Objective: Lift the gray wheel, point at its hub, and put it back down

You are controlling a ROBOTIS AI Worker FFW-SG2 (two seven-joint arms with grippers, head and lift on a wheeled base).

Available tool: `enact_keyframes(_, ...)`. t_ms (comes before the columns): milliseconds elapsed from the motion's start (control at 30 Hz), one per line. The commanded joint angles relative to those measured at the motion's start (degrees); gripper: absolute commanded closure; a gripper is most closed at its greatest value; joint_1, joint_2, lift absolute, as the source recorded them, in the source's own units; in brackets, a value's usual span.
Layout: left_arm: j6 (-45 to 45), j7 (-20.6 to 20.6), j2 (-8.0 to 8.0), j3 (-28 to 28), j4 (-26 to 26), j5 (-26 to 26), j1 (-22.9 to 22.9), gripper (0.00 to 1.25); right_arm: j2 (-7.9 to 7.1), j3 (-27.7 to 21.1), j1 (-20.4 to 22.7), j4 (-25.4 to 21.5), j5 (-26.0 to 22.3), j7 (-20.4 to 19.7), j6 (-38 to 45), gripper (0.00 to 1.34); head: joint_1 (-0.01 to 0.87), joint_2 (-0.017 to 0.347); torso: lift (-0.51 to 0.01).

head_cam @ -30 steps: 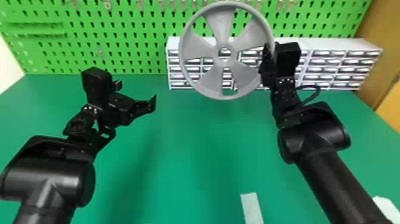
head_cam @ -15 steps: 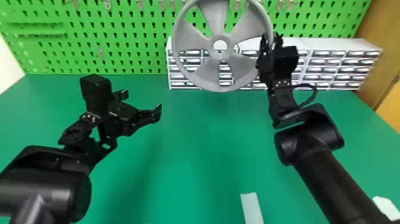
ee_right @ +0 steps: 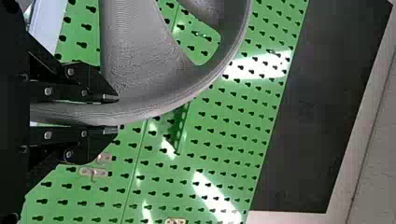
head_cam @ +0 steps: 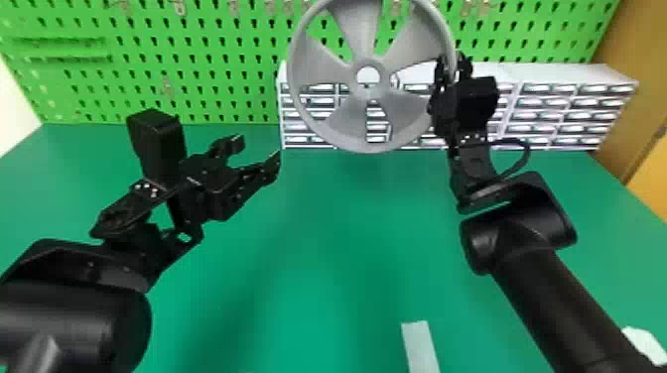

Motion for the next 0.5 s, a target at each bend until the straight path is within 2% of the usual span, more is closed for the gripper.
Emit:
enact_keyframes(0,0.51,-0.70,0.47,-0.80,-0.14,2.58,-0.49,0.83,-0.21,0.42,-0.28,0.00,-0.09,0.00,0.00,1.30,0.692,0.048,-0.088)
enact_keyframes(67,0.60,-0.53,0.56,-1.15,-0.22,2.85,-0.49,0.98,-0.39,0.77,-0.46,0.00,-0.53,0.00,0.00,1.30,0.692,0.048,-0.088)
enact_keyframes(233,0.68,1.32,0.47,-1.76,-1.02,2.67,0.12,1.06,-0.65,1.74,-0.72,0.00,-0.97,0.00,0.00,1.30,0.692,0.048,-0.088)
enact_keyframes(333,0.68,1.93,0.47,-2.29,-1.54,1.97,0.30,1.23,-0.83,2.36,-0.81,0.00,-1.32,0.00,0.00,1.30,0.692,0.048,-0.088)
enact_keyframes(467,0.42,2.28,0.47,-2.64,-1.72,2.76,0.30,1.22,-0.83,2.71,-0.98,0.00,-1.49,0.00,0.00,1.30,0.692,0.048,-0.088)
